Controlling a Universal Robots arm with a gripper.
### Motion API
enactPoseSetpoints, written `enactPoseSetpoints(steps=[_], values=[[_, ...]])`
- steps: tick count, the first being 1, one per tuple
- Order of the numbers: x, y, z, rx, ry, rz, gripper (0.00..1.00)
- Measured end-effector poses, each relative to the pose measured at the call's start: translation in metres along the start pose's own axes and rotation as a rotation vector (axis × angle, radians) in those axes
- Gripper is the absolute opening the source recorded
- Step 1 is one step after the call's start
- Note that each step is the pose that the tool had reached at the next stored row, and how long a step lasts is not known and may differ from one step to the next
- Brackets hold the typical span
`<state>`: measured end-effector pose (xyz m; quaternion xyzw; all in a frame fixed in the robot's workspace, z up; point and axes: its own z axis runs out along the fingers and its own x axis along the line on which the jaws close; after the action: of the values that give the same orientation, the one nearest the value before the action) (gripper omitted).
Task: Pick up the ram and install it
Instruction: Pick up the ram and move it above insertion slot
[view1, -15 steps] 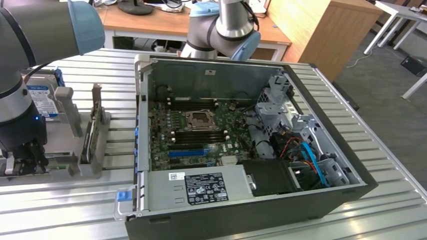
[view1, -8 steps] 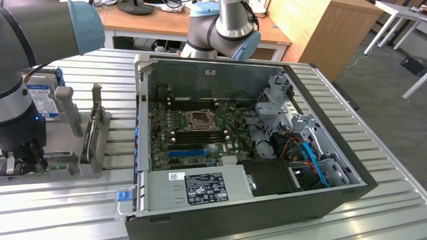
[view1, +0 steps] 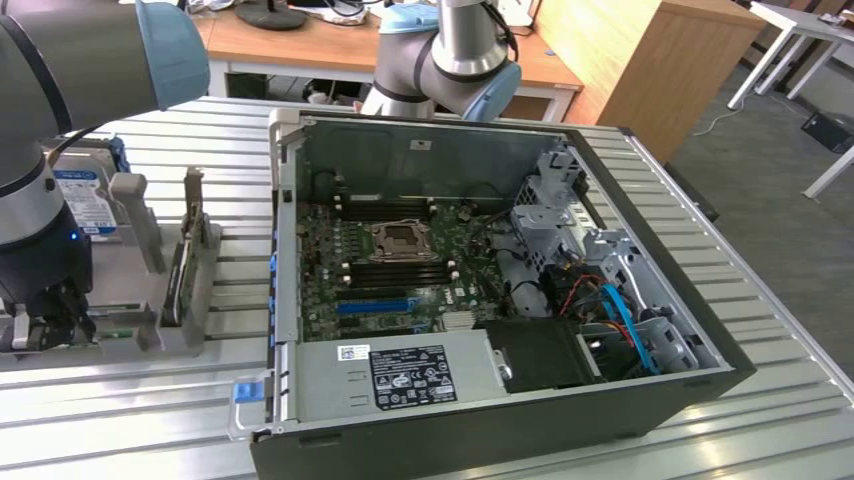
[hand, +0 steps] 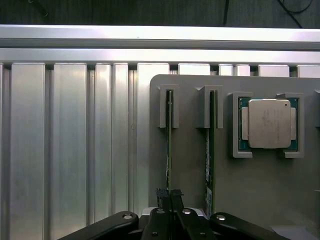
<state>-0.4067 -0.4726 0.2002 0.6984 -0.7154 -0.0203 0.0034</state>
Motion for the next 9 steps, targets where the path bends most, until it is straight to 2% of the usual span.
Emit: enactPoseSetpoints(steps=[9], values=[[0.0,0.0,0.0,0.0,0.0009,-0.001,0.12]])
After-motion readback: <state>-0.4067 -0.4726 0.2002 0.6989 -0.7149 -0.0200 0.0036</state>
